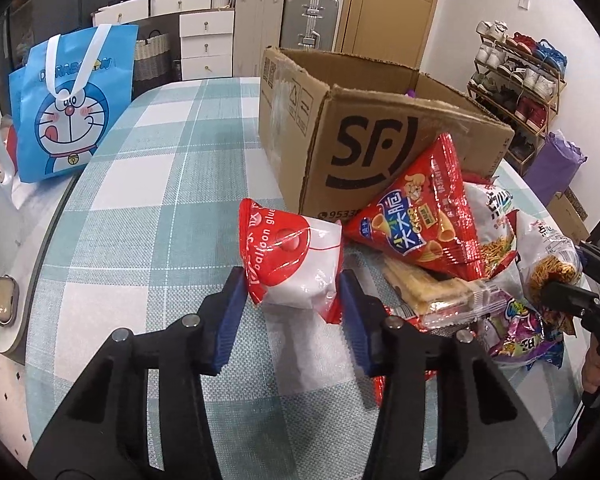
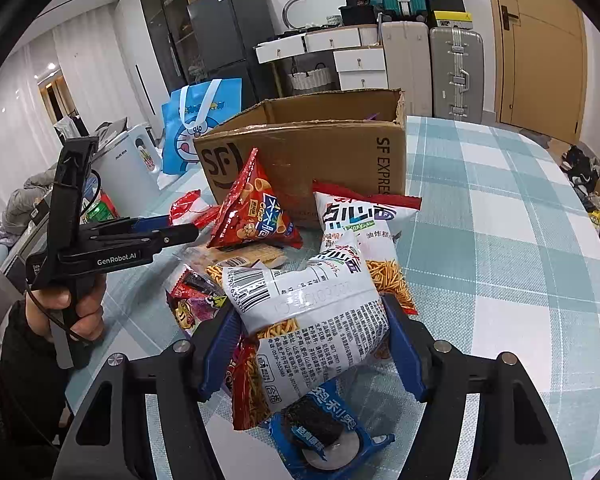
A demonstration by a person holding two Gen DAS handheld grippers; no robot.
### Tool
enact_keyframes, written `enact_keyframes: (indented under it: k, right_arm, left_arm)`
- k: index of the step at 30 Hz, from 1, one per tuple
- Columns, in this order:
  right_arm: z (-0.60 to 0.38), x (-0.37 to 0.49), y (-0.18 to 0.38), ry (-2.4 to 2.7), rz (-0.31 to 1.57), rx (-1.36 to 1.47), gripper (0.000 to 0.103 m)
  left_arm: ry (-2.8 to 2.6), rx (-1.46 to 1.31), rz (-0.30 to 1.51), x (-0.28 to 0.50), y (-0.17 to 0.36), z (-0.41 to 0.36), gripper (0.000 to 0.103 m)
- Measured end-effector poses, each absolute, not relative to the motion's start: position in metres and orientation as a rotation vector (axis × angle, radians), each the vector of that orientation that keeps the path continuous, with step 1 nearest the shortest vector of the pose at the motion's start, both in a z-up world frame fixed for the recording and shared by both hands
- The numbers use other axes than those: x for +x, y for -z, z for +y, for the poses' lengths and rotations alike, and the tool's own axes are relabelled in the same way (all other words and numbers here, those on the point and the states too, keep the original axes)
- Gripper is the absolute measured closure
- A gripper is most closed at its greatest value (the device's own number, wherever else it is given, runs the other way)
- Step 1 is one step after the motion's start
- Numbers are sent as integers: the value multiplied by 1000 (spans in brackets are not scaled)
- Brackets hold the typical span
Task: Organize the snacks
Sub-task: 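Grasp the red-white balloon pack with the left gripper while the right grasps the large white chip bag, then carry both bags into the cardboard box and open both grippers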
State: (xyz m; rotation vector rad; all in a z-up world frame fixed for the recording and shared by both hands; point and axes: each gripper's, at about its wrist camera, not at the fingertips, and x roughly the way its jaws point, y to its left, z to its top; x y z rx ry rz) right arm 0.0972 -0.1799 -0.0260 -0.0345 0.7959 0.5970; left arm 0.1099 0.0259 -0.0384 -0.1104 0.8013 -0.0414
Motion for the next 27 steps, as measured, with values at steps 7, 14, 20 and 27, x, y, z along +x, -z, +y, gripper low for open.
enact_keyframes:
  k: [7,14,20,27]
  right_arm:
    - [-184,94,17,-607,759,-12,36]
    - [-189,89,9,-610,724,8,37]
    - [-193,88,1,-611,690,39,37]
    - [-204,88,-10,-588,636,103,37]
  left_arm:
    - [42,-115,766,102,26,28,59]
    - [48,-109,729,93,11,26,59]
    - [52,-105,695,84,-4,23,59]
    - [57,-102,661,75,-20,18,59]
